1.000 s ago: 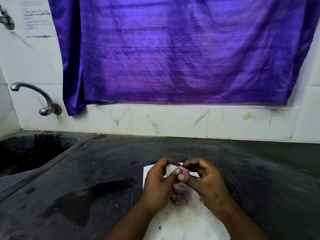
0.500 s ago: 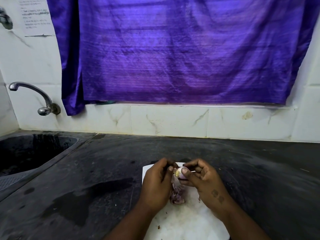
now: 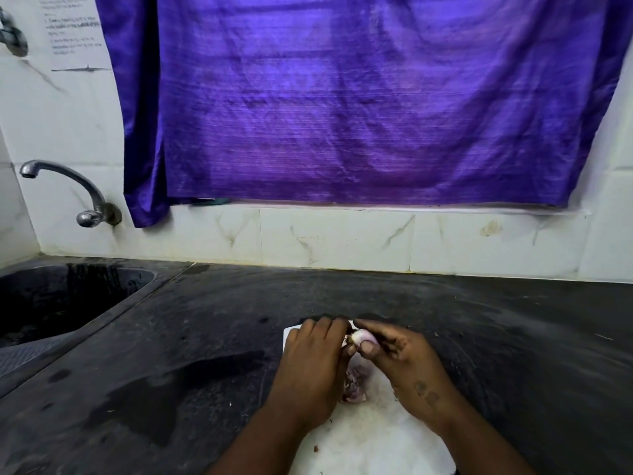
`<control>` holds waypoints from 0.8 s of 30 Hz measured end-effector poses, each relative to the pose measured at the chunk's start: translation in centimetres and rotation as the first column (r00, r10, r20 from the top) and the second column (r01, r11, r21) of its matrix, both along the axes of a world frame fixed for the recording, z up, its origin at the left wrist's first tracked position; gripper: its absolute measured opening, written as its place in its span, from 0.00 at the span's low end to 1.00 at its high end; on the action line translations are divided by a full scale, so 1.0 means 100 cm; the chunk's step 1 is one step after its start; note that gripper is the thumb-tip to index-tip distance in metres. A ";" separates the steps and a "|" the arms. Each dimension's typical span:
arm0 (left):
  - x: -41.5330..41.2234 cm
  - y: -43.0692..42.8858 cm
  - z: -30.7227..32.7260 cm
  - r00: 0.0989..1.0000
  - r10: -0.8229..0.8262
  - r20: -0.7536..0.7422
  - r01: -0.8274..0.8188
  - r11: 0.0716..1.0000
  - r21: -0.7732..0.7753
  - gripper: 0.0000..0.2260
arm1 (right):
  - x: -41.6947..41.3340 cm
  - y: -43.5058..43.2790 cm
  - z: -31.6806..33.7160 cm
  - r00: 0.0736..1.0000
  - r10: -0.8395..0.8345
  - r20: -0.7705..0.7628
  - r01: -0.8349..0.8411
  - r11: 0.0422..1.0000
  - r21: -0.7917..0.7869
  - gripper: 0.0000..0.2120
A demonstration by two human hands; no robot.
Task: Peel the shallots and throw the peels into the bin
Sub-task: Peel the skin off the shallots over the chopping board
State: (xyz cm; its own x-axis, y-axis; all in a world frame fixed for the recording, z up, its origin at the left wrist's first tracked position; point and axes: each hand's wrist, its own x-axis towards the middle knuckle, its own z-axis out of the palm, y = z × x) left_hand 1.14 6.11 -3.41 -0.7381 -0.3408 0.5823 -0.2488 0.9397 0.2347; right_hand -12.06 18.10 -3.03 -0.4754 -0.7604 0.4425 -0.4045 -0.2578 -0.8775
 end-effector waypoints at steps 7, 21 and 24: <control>0.003 0.007 0.008 0.982 0.055 0.183 -0.028 0.989 -0.145 0.21 | -0.001 0.000 -0.007 0.939 -0.156 -0.308 0.175 0.984 0.033 0.21; -0.001 0.013 0.019 0.994 0.007 0.105 -0.006 1.000 -0.007 0.07 | 0.019 -0.005 -0.003 0.749 -0.335 -0.572 0.389 0.921 -0.030 0.20; -0.004 0.012 0.016 0.996 -0.002 0.090 0.000 1.000 0.022 0.06 | 0.020 -0.009 -0.007 0.690 -0.397 -0.605 0.478 0.878 -0.030 0.23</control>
